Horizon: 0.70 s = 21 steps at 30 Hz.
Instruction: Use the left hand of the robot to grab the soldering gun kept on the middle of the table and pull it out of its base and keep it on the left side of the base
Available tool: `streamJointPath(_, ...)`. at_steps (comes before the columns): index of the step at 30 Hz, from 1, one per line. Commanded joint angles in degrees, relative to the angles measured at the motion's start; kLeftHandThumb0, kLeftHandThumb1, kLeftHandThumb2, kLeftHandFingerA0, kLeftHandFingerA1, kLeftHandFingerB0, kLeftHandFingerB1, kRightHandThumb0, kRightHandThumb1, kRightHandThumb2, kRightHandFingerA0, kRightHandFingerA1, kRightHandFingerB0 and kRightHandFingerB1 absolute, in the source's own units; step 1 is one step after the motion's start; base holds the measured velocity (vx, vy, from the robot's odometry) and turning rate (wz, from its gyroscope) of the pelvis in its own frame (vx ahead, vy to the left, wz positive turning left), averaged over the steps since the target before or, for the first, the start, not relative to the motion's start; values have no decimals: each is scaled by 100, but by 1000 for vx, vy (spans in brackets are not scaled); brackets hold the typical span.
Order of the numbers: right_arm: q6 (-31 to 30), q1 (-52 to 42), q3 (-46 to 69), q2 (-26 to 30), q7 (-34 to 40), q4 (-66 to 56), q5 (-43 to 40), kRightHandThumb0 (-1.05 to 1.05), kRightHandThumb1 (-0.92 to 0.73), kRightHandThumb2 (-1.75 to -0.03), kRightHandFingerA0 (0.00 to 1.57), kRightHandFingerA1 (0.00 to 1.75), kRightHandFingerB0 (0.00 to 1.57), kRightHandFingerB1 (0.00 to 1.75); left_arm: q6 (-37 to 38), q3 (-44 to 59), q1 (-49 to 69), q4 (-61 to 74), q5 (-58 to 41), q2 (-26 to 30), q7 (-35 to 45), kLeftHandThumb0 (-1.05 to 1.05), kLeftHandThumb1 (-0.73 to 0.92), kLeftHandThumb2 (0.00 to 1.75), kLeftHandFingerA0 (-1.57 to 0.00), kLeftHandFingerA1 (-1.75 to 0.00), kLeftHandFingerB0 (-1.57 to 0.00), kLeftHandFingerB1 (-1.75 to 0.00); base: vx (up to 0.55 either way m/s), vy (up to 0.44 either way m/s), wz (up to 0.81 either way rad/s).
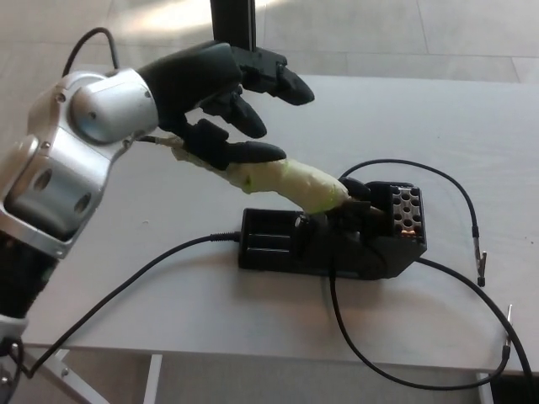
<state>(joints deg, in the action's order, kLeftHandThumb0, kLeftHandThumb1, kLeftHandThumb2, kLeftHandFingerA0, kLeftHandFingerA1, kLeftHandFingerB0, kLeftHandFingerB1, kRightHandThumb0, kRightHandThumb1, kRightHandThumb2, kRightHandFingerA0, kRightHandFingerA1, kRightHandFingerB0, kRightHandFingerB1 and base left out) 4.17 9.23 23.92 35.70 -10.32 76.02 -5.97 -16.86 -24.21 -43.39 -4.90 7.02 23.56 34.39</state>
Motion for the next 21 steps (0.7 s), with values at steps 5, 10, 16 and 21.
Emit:
streamJointPath(5,145,63,-69,185,-20,-7,48,-105,-22,-93,47,154,0,153,-57,-346,272,270,379,88,420,-76,73,62,-48,-59,-27,-42,0,0,0)
streamJointPath(10,112,95,-51,161,-1,17,16,-103,-22,-95,43,159,0,156,-331,-568,259,393,569,177,592,-78,74,62,-44,-55,-23,-36,0,0,0)
streamJointPath(16,121,123,-106,197,54,22,57,-95,-23,-115,79,134,6,101,-561,-837,195,487,698,398,1050,-78,55,92,-30,-59,-8,-43,0,0,0)
streamJointPath(21,163,133,-167,211,49,1,123,-97,-21,-97,45,155,1,156,-649,-755,241,515,747,399,1036,-77,54,91,-37,-61,-10,-43,0,0,0)
